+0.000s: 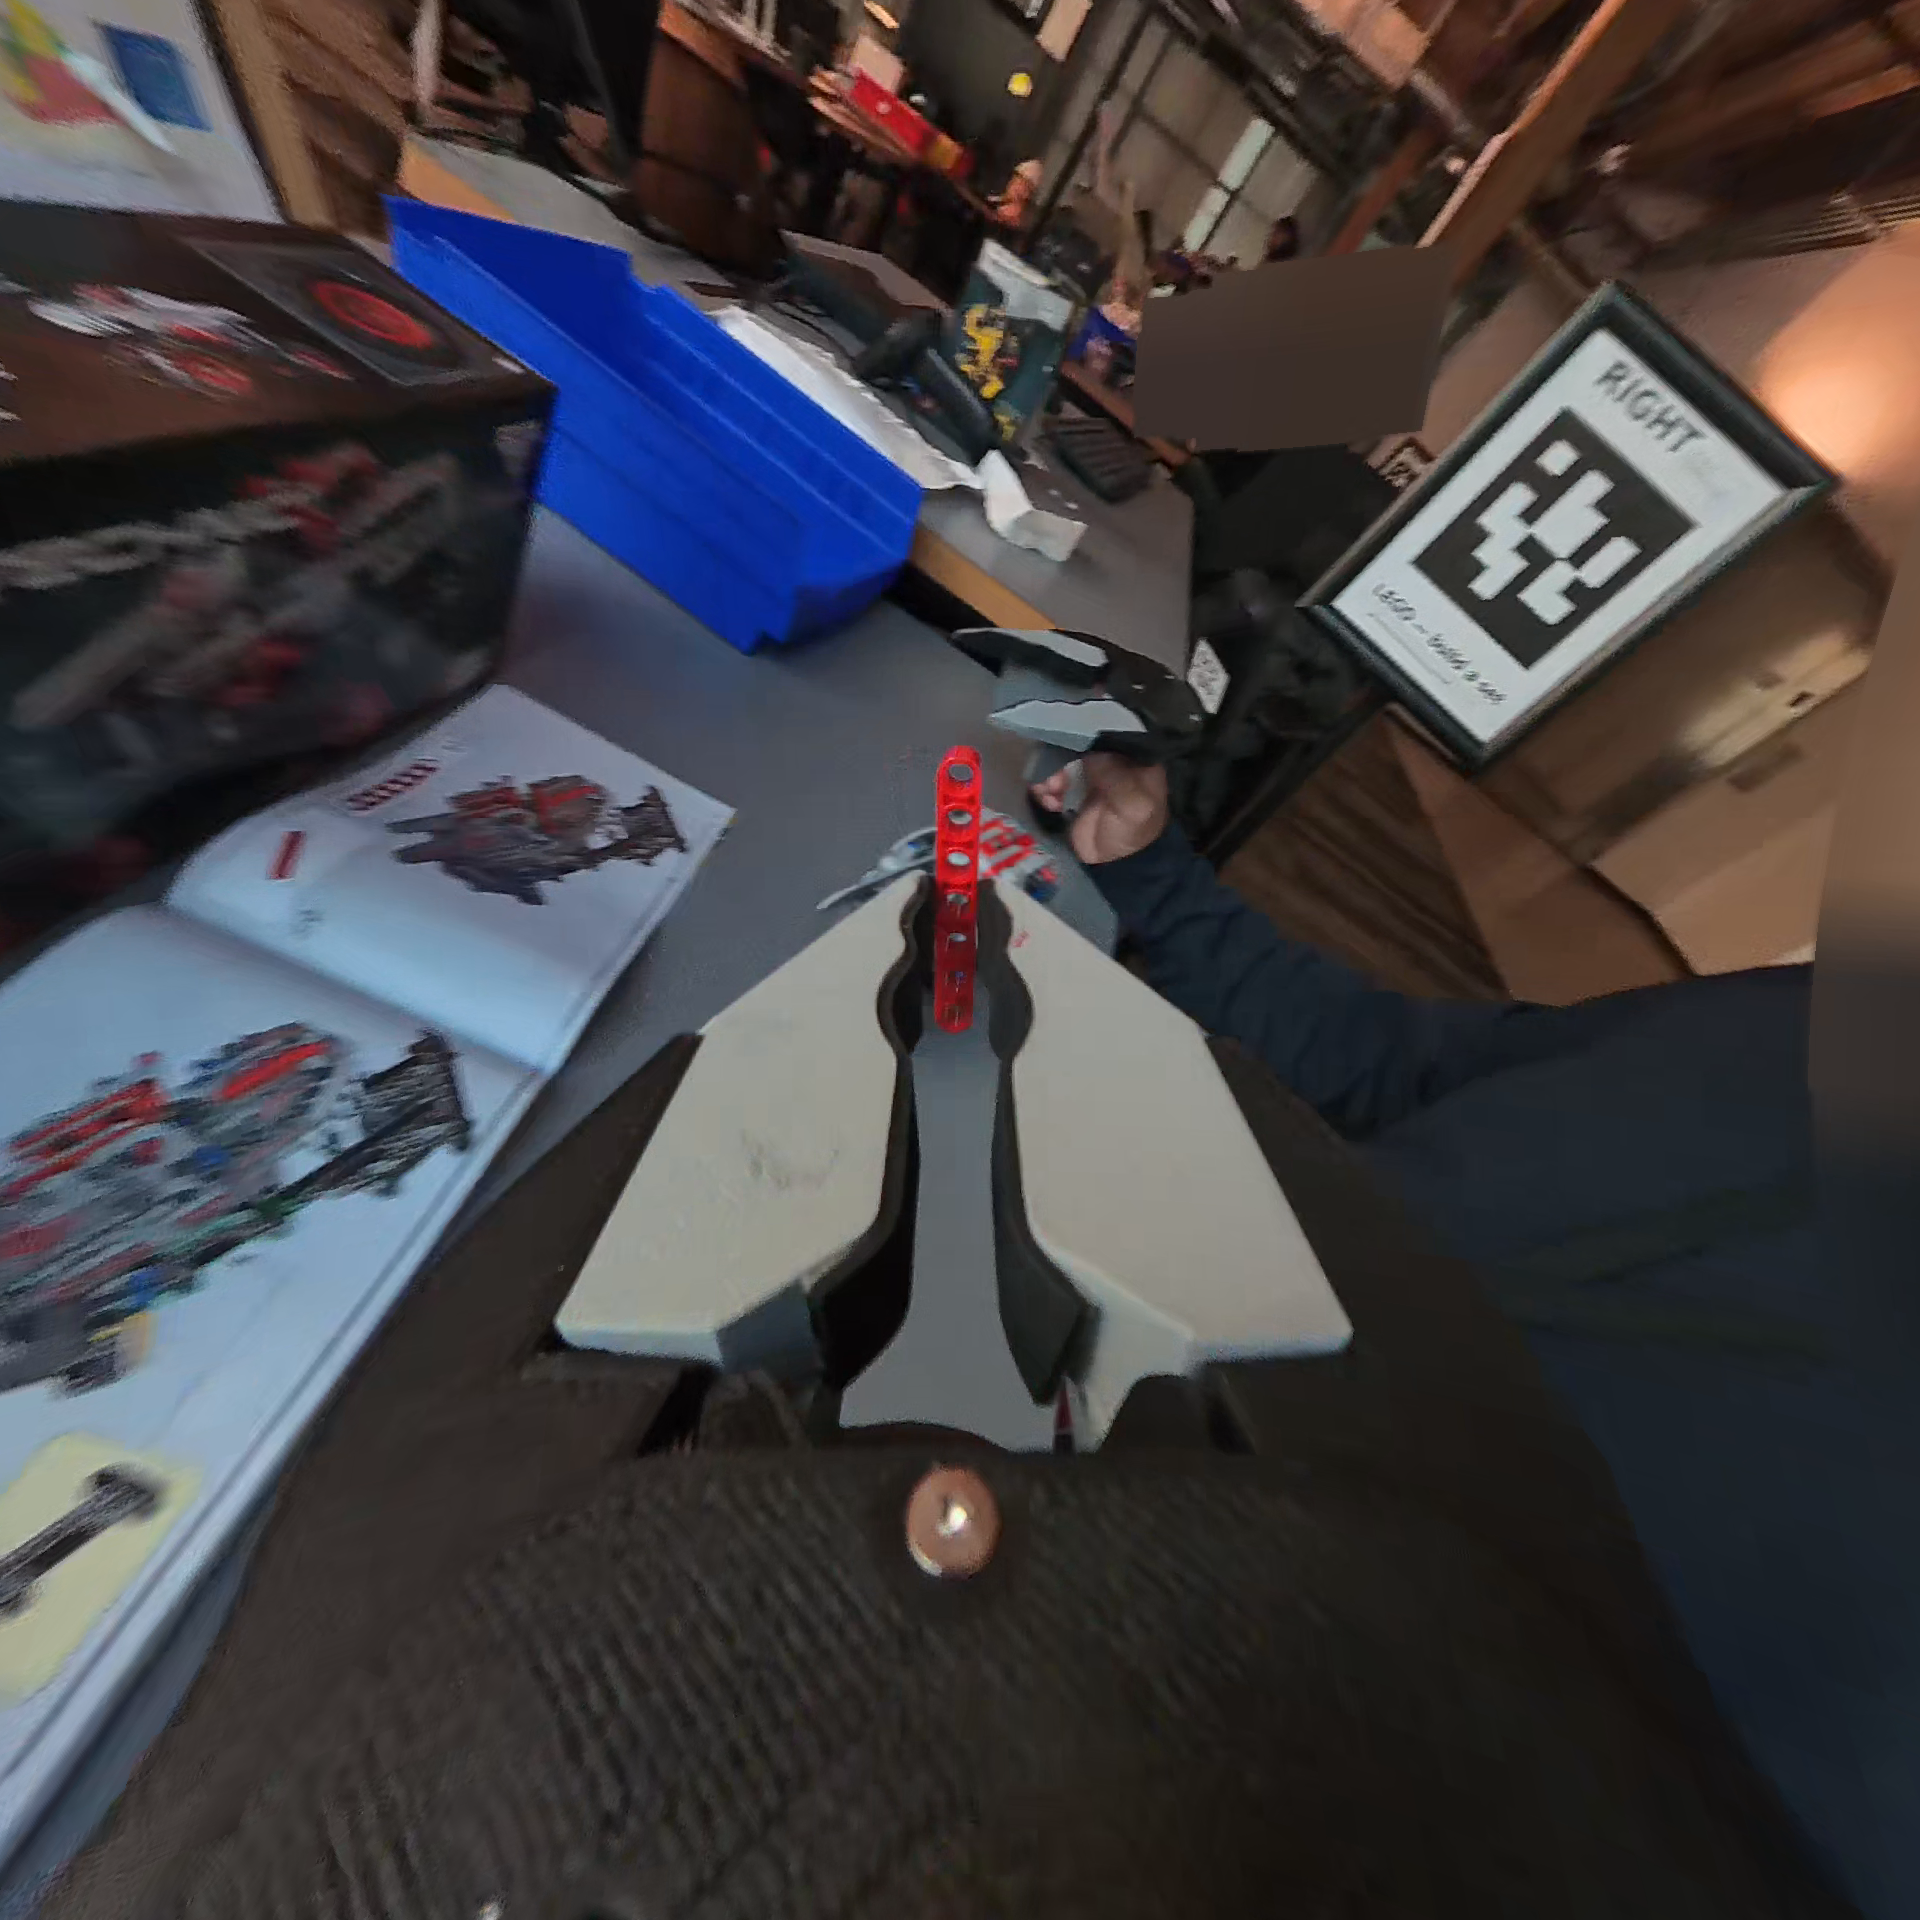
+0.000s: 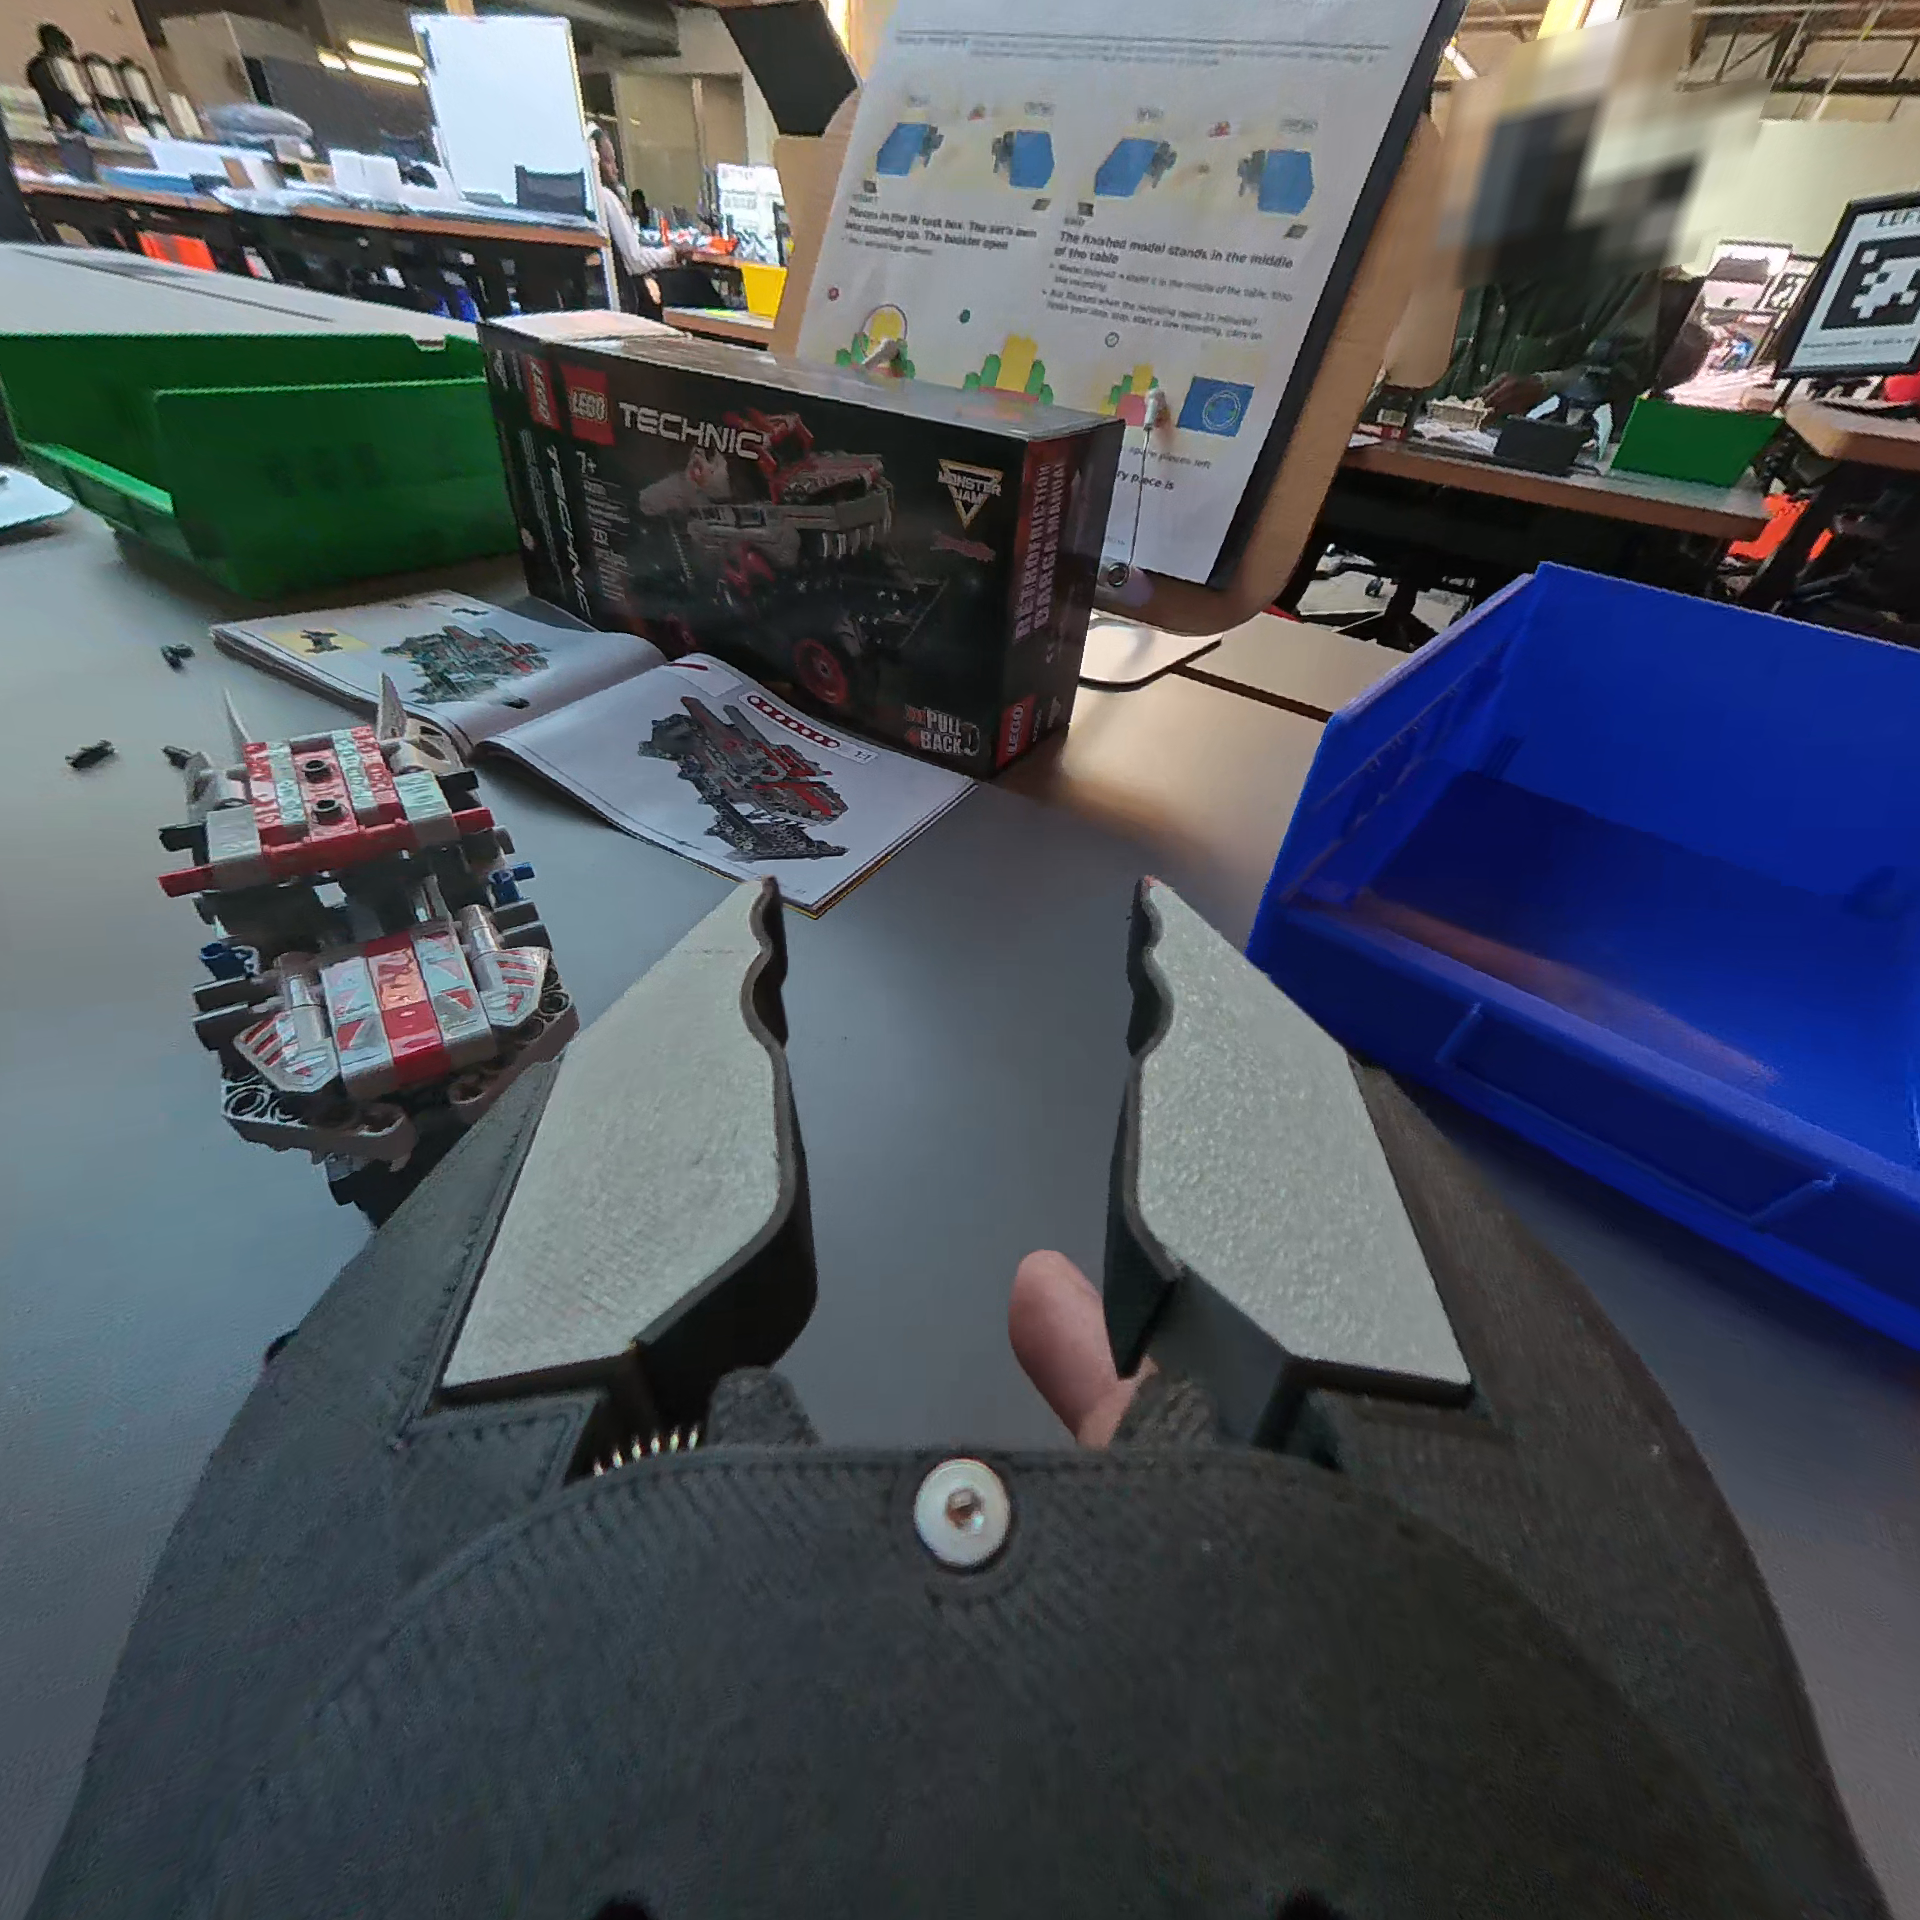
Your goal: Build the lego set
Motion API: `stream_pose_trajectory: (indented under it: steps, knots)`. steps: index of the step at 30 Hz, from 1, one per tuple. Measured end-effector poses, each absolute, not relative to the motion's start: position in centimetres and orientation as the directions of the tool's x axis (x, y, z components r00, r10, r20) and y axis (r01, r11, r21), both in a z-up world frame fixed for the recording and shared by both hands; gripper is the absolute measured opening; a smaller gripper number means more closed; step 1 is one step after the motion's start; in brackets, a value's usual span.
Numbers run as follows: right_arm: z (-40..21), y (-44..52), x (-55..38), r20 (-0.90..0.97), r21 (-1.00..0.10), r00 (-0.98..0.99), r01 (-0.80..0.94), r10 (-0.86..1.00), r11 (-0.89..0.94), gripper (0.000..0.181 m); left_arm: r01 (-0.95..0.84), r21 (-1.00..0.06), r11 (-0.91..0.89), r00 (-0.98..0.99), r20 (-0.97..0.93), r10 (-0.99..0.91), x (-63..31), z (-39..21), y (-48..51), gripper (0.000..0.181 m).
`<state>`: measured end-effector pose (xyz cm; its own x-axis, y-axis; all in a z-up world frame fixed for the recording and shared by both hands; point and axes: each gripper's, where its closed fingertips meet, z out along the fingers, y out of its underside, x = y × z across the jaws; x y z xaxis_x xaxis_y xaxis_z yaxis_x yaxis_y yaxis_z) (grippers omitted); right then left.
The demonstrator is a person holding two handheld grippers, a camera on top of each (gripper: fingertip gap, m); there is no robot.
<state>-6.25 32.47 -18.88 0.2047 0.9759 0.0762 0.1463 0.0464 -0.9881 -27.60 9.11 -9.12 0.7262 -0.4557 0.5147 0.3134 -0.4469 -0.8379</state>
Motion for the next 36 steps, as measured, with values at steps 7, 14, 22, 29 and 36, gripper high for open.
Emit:
stream_pose_trajectory:
  steps: [7, 14, 22, 29, 36]
  knots:
    - [-19.9, 32.2, -6.8, 0.083, -0.979, 0.182, 0.199, 0.980, 0.045, 0.070, 0.178, -0.883, -0.434, 0.612, 0.444, -0.654, -19.8, -14.0, 11.0, 0.004]
    - [-20.1, 32.0, -7.1, 0.056, -0.979, 0.159, 0.202, 0.986, 0.023, 0.073, 0.168, -0.925, -0.340, 0.527, 0.376, -0.762, -20.1, -14.7, 12.3, 0.004]
    - [-20.4, 32.4, -7.3, 0.017, -0.978, 0.153, 0.210, 0.988, -0.015, 0.074, 0.267, -0.842, -0.469, 0.546, 0.533, -0.646, -21.8, -18.1, 14.1, 0.004]
    - [-20.3, 32.6, -7.2, 0.028, -0.978, 0.167, 0.207, 0.986, -0.007, 0.074, 0.390, -0.732, -0.559, 0.517, 0.676, -0.525, -22.9, -18.5, 15.0, 0.004]
    - [-19.3, 30.1, -6.4, 0.054, -0.983, 0.113, 0.180, 0.992, 0.033, 0.069, 0.402, -0.725, -0.559, 0.533, 0.682, -0.501, -21.3, -17.0, 14.6, 0.004]
